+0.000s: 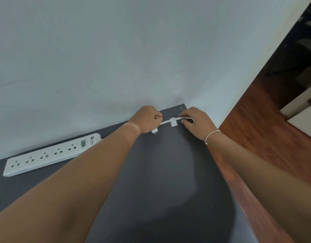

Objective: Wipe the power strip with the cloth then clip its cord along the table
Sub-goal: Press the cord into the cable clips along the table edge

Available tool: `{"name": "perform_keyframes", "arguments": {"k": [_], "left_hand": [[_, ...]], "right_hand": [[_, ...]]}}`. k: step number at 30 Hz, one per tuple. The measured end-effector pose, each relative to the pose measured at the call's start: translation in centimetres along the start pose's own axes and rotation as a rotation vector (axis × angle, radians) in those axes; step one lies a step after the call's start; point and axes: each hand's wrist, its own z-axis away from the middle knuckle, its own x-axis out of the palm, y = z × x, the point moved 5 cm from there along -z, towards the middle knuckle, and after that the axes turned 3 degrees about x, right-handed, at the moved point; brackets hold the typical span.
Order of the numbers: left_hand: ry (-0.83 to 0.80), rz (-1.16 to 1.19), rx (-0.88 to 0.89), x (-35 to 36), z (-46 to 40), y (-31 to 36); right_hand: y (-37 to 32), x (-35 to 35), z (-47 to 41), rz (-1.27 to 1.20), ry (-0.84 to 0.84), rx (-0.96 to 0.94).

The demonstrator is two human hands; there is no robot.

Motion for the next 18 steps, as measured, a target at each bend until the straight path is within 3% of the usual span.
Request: {"name": "perform_keyframes", "arguments": {"k": [5, 18], "left_hand": [[-0.015, 0.031, 0.018, 0.8, -1.4, 1.5], [-0.08, 0.153, -0.047, 2.1, -2.9, 2.0]], "right_hand": [[0.8, -0.2, 0.2, -0.094, 0.007, 0.013], [1.2, 0.1, 0.1, 0.014, 0.023, -0.042]]}}
